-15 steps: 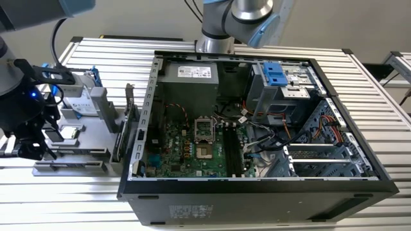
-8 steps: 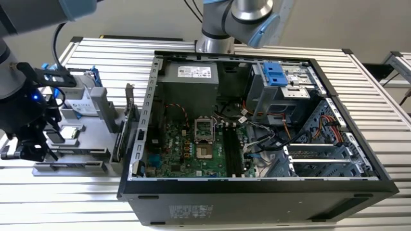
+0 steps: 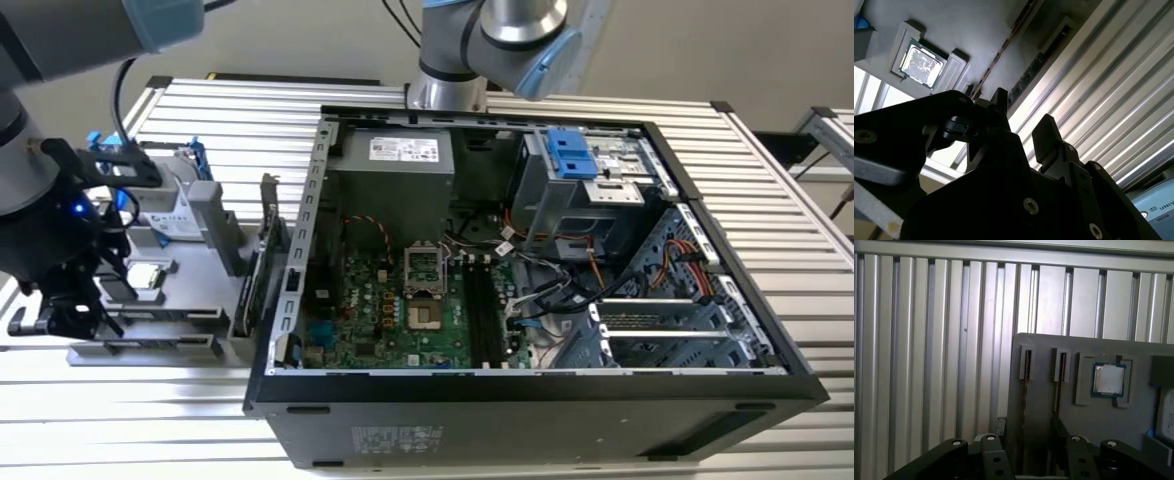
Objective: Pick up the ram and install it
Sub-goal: 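Pick up the ram and move it above insertion slot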
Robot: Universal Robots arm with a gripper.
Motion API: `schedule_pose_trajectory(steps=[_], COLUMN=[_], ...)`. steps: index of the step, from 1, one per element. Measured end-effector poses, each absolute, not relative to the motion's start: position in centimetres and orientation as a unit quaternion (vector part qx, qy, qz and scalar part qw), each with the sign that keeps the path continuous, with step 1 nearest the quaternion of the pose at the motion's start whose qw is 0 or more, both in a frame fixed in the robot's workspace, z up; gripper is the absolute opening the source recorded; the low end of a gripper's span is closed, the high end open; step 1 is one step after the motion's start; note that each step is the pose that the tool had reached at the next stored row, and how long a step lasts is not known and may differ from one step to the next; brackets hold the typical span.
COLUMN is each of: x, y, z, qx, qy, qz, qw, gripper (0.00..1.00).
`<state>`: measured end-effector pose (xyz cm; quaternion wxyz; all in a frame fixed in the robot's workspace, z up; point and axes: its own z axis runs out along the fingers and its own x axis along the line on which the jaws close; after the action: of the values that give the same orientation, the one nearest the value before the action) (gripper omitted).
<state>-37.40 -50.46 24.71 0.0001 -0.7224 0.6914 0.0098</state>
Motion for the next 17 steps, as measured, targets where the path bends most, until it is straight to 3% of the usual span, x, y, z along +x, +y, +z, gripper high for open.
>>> schedule_pose_trajectory(steps=[17], x=[-37.4], y=[-50.5], z=[23.4], qx=[-0.722], qy=[0.691], qz=[0.010], qw=[0.000], gripper=[1.00])
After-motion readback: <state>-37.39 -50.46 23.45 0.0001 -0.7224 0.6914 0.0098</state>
